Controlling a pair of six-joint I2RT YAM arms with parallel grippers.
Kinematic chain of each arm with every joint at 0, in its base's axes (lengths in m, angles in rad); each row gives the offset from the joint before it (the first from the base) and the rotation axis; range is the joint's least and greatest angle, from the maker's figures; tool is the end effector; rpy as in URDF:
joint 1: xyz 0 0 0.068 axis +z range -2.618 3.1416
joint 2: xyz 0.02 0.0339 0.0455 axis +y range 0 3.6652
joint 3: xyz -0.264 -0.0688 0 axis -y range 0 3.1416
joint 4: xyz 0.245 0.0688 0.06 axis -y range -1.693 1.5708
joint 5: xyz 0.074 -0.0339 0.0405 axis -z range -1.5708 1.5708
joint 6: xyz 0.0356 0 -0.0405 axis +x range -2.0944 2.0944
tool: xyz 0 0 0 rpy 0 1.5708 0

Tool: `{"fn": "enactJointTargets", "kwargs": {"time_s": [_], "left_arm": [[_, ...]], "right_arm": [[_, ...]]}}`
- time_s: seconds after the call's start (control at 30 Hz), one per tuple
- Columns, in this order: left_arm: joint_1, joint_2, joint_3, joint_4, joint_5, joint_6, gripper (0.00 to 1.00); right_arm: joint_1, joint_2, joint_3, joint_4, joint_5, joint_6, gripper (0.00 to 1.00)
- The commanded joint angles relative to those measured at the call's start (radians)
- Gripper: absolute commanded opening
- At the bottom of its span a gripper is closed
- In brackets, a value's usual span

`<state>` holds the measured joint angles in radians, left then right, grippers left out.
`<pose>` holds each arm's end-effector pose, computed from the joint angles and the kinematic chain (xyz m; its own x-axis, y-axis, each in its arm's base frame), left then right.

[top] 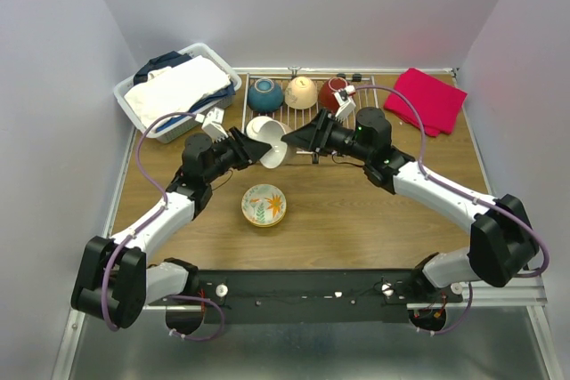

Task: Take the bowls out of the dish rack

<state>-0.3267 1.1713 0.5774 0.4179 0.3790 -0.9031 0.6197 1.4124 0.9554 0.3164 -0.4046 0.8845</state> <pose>0.2414 -0.0957 0.2506 -0.6077 -0.5643 -0.5587 0.2680 0.5166 -0.8132 0.2608 0.2033 0.3050 -0.7308 0.3522 -0.5847 -0.4511 0.3937 0.8009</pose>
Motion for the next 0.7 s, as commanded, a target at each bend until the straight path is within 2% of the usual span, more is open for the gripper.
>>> {"fn": "enactJointTargets", "kwargs": {"time_s": [0.0,0.07,0.1,0.17,0.27,0.3,0.4,0.67], "left_arm": [[0.003,-0.025,0.001,-0.01,0.018,0.012,0.29],[0.003,-0.039,0.002,-0.022,0.014,0.027,0.19],[0.003,-0.042,0.006,-0.04,0.008,0.035,0.1],[0.003,-0.061,0.015,-0.066,-0.002,0.053,0.0],[0.005,-0.093,0.033,-0.14,-0.031,0.11,0.0],[0.005,-0.102,0.039,-0.184,-0.041,0.143,0.0],[0.003,-0.14,0.076,-0.293,-0.087,0.2,0.0],[0.003,-0.237,0.173,-0.582,-0.229,0.36,0.0]], "right_arm": [[-0.006,-0.032,-0.029,0.15,-0.051,0.056,0.38],[-0.006,-0.033,-0.037,0.154,-0.054,0.057,0.39],[-0.006,-0.035,-0.043,0.154,-0.053,0.054,0.42],[-0.006,-0.044,-0.053,0.145,-0.046,0.045,0.46],[-0.006,-0.064,-0.061,0.106,-0.027,0.015,0.63],[-0.006,-0.07,-0.061,0.08,-0.022,-0.005,0.72],[-0.006,-0.096,-0.057,0.015,0.006,-0.057,0.83],[-0.006,-0.142,0.008,-0.198,0.127,-0.235,0.97]]}}
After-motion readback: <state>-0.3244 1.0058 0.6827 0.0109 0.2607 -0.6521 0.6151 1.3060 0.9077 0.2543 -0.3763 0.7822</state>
